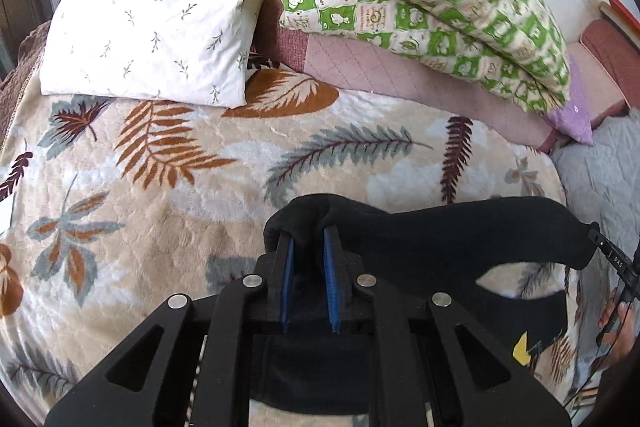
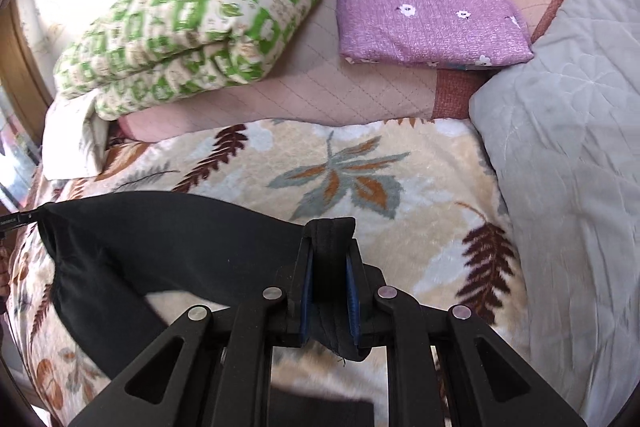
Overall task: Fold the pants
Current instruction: 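Lift the waistband with both grippers and carry it toward the pant hems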
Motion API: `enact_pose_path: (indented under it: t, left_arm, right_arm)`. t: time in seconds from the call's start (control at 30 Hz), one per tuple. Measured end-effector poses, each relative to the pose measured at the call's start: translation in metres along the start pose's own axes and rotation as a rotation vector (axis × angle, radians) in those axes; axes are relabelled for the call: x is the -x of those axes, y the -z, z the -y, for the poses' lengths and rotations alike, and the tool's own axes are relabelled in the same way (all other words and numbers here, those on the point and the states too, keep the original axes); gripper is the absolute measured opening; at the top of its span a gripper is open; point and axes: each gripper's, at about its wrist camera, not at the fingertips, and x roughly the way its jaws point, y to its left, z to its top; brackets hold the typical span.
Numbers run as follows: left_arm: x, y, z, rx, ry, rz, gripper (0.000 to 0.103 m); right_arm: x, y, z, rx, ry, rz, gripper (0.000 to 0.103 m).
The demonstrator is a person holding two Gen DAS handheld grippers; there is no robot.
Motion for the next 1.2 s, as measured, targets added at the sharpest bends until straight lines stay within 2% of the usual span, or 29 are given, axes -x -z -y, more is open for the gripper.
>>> enact_pose_path:
  t: [0.3,0.43,0.57,0.7,0.8,0.9,1.0,1.03,1.1,1.13,1.17,1.2]
  left_arm:
    - [0.023,0.068,-0.016,0.026,0.023,0.017,0.012]
    - [0.017,0.101,-0.027,0.048,0.028,-0.041,0.012]
    - [0.007,0.124,-0.039,0.067,0.019,-0.101,0.012]
    - [0.003,0.137,-0.051,0.076,-0.035,-0.129,0.012]
    - [0.003,0.141,-0.066,0.114,-0.034,-0.155,0.012]
    - [0.011,0.142,-0.076,0.147,0.005,-0.159,0.012]
    - [0.024,0.134,-0.075,0.169,0.076,-0.143,0.012]
    - [0.027,0.13,-0.073,0.17,0.092,-0.142,0.014]
    - [0.03,0.121,-0.065,0.163,0.127,-0.149,0.029]
    - [0.03,0.118,-0.062,0.161,0.132,-0.15,0.041]
    - [0.031,0.114,-0.059,0.161,0.135,-0.143,0.051]
    - [0.031,0.11,-0.056,0.155,0.14,-0.137,0.053]
  right_arm:
    - [0.033,0.083,-0.002,0.006,-0.051,-0.003,0.014]
    - [0.037,0.117,-0.006,0.034,-0.047,-0.039,0.014]
    - [0.05,0.143,-0.005,0.016,-0.078,-0.033,0.014]
    - [0.054,0.162,-0.011,0.049,-0.048,-0.064,0.019]
    - [0.055,0.175,-0.016,0.085,-0.018,-0.089,0.019]
    - [0.059,0.185,-0.017,0.085,-0.007,-0.108,0.019]
    - [0.07,0.19,-0.013,0.034,-0.016,-0.108,0.02]
    - [0.075,0.191,-0.011,0.01,-0.02,-0.108,0.02]
    - [0.085,0.191,-0.007,-0.032,-0.024,-0.095,0.024]
    - [0.089,0.19,-0.006,-0.051,-0.028,-0.09,0.026]
    - [0.095,0.189,-0.003,-0.089,-0.03,-0.081,0.034]
    - [0.1,0.188,0.002,-0.134,-0.031,-0.072,0.044]
